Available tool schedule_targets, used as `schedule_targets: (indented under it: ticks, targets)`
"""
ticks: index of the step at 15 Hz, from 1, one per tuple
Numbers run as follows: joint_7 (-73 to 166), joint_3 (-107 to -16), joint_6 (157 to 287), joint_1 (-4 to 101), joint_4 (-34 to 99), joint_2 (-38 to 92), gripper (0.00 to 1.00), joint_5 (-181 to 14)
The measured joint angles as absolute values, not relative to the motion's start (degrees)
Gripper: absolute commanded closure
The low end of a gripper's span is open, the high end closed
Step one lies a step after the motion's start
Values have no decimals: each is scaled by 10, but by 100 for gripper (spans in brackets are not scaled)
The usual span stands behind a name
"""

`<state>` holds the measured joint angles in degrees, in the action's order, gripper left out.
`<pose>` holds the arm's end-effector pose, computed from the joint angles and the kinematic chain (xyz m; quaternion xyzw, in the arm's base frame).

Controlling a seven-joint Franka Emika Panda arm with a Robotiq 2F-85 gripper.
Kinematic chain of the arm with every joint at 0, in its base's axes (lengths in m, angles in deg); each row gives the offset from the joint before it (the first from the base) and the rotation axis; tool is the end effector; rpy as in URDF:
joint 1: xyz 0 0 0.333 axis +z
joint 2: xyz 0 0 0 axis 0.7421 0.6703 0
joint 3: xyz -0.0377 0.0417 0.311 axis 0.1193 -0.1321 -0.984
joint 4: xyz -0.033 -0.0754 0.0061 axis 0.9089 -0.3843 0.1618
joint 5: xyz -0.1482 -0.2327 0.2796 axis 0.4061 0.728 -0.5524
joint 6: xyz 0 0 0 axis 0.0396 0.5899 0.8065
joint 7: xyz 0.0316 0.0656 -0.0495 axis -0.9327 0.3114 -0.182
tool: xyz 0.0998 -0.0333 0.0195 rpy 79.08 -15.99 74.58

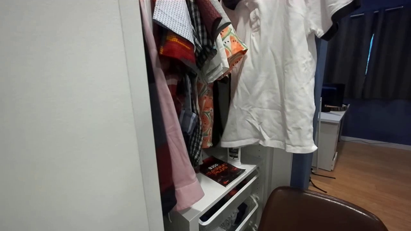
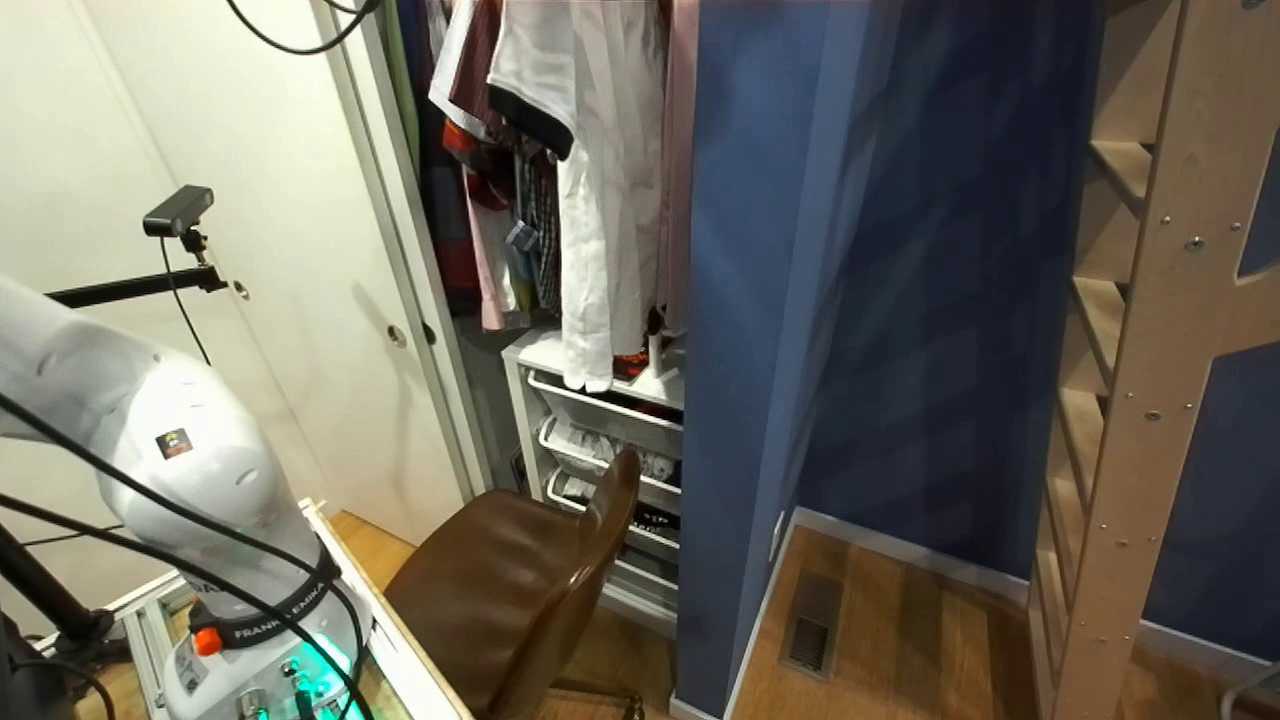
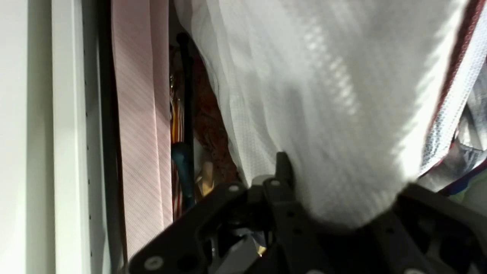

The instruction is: Pick up the white t shirt and hang it on the back of the chair

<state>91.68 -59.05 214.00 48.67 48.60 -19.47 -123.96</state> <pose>0.4132 -0.0400 0.8009 -0.8417 -0.1843 -0.4804 0.1636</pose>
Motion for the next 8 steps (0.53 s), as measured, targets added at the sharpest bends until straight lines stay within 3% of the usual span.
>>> schedule_targets:
  ticks: [8]
  targets:
    - [918, -555, 2085, 492, 613, -282, 96, -1235]
